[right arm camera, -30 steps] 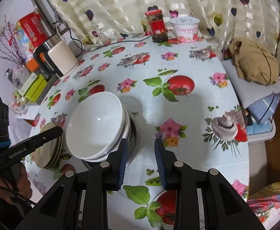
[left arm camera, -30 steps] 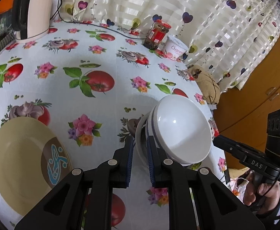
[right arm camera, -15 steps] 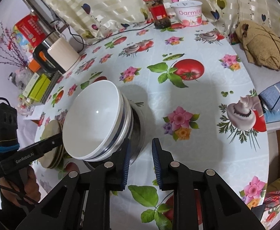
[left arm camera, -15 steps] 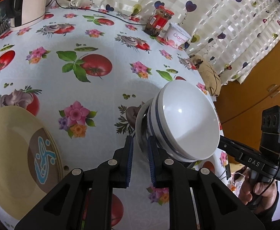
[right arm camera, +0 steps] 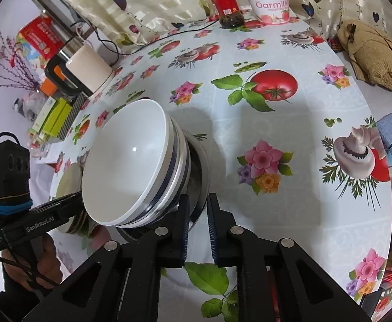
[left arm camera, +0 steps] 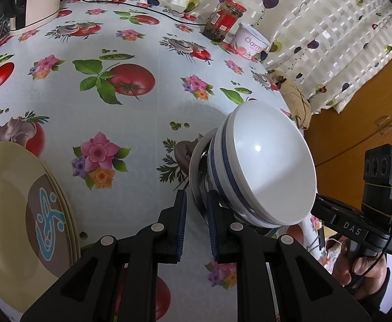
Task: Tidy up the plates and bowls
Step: 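Grasp the rim of the whole bowl stack with the right gripper, then lift and carry the bowl stack with the right gripper toward the beige plates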
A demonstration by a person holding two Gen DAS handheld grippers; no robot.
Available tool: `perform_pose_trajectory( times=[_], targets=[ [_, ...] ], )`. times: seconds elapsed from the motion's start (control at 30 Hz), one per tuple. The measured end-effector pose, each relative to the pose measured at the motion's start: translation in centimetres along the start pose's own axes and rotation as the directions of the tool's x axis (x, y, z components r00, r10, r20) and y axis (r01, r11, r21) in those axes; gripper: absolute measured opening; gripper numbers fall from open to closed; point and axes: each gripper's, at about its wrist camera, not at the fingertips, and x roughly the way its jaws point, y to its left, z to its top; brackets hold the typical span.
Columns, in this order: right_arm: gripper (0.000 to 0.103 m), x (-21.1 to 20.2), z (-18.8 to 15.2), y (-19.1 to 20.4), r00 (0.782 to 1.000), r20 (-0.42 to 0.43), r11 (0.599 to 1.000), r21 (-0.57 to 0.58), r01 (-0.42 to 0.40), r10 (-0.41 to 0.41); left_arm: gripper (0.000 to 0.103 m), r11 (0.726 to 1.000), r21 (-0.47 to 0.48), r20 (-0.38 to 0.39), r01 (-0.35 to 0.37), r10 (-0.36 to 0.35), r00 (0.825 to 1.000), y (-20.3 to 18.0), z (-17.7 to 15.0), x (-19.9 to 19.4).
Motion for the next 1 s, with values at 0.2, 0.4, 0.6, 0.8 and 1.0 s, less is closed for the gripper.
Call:
perform_pose_trajectory(
  times=[0.2, 0.4, 0.6, 0.8, 1.0],
  targets=[
    [0.012, 0.2, 0.0, -0.1, 1.0, -0.002, 1.0, 0.005, 0.001, -0.001, 0.016, 1.0, 0.002, 0.0, 0.001, -0.001, 1.0, 0.0, 0.0, 0.1],
    [0.012, 0.3, 0.0, -0.1, 1.0, -0.003, 1.0, 0.006, -0.001, 0.001, 0.015, 1.0, 0.0, -0.001, 0.006, -0.006, 1.0, 0.0, 0.0, 0.1],
    [0.012, 0.5, 0.1, -0.5, 1.0, -0.005, 1.0, 0.017, -0.021, 0.021, 0.013, 1.0, -0.003, 0.0, 0.022, -0.022, 1.0, -0.1, -0.1, 0.4],
    [0.011, 0.5, -0.1, -0.6, 0.999, 0.001, 0.999, 0.013, -0.037, 0.037, 0.013, 1.0, 0.009, 0.006, 0.022, -0.022, 1.0, 0.0, -0.1, 0.5],
    [0.012, 0.6, -0.1, -1.2, 0.997, -0.002, 0.996, 0.036, -0.078, 0.078, 0.013, 1.0, 0.011, 0.006, 0.024, -0.024, 1.0, 0.0, -0.1, 0.5]
  ],
)
